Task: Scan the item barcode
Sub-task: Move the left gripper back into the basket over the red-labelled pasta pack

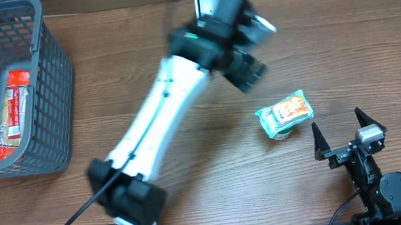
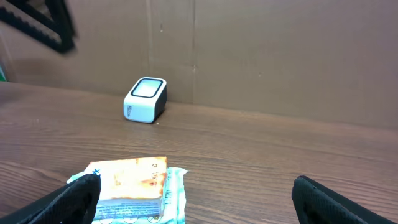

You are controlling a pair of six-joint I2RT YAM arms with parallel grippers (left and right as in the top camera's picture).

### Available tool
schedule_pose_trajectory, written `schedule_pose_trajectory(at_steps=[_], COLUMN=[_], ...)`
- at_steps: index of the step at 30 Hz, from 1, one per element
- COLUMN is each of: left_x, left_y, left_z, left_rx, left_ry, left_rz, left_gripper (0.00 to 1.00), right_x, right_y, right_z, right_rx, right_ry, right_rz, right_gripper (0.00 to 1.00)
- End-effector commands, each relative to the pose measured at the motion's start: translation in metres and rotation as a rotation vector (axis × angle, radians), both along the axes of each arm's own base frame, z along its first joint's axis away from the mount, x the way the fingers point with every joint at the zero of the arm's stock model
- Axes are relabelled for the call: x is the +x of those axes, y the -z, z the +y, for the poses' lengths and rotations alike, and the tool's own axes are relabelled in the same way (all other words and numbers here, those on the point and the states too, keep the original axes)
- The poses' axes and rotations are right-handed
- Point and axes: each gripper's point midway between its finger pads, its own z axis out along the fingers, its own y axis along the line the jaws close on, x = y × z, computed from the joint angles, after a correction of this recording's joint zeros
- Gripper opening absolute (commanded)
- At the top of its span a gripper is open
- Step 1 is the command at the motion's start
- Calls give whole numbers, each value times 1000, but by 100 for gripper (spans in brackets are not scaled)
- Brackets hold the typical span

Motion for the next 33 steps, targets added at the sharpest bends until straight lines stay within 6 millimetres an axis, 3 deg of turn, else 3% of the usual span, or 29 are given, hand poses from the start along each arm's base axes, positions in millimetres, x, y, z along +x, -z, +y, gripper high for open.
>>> schedule_pose_trajectory(at_steps=[1, 7, 8, 9, 12, 20, 26, 33], left_x=[33, 61, 62, 64, 60, 24, 3, 8], left_y=[-50, -86, -91, -99, -110, -116, -99, -38], left_z=[87, 234, 254, 290, 353, 478, 531, 567], left_rx=[-38, -70, -70, -68, -56, 33, 77, 108], left_ry=[-222, -574, -616, -693, -823, -1098, -1185, -1198], left_rz=[-109, -218, -239, -277, -334, -395, -361, -232], left_gripper=[100, 100, 100, 100, 100, 100, 100, 100], right_x=[0, 0, 0, 0, 0, 0, 0, 0], right_y=[2, 2, 2, 2, 2, 2, 2, 2], right_z=[0, 0, 0, 0, 0, 0, 0, 0], right_rx=[-1, -1, -1, -1, -1, -1, -1, -1], right_ry=[-1, -1, -1, -1, -1, -1, -1, -1], right_rz=[-4, -5, -5, -5, -5, -4, -4, -4], right_gripper=[100, 100, 100, 100, 100, 100, 100, 100])
